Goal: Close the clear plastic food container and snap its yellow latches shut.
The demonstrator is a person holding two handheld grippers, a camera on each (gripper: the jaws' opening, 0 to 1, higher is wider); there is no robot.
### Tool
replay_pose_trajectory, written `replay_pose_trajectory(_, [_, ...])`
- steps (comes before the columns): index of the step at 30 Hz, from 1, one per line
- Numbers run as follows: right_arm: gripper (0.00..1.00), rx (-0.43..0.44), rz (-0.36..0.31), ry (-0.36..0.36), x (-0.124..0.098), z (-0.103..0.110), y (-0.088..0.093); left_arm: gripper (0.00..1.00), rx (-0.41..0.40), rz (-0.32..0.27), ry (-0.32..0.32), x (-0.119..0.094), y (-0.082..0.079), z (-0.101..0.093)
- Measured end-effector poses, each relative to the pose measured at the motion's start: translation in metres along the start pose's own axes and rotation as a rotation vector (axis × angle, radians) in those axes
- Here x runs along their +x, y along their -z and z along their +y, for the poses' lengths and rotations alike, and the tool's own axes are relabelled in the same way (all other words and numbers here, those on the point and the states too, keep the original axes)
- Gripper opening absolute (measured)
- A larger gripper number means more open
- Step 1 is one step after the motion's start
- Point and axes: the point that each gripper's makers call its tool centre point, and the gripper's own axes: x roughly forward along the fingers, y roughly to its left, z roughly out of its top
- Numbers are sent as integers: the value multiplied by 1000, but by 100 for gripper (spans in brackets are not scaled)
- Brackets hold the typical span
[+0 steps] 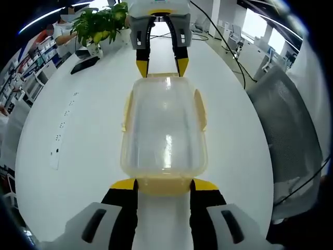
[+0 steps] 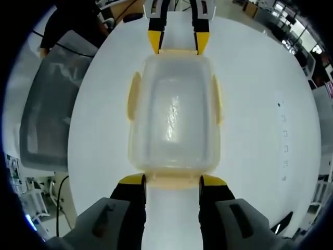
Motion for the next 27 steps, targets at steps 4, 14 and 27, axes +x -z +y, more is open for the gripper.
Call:
replay_pose_trajectory(4, [36,-8,2,4,0,0,0,33,0,0,0,0,0,0])
replay_pose_trajectory(14, [36,-14,2,9,0,-4,2,33,1,-3,-1,1,-1,1])
replay_pose_trajectory(27, [36,-19,0,11,1,-5,-1,33,5,0,-4,0,1,2])
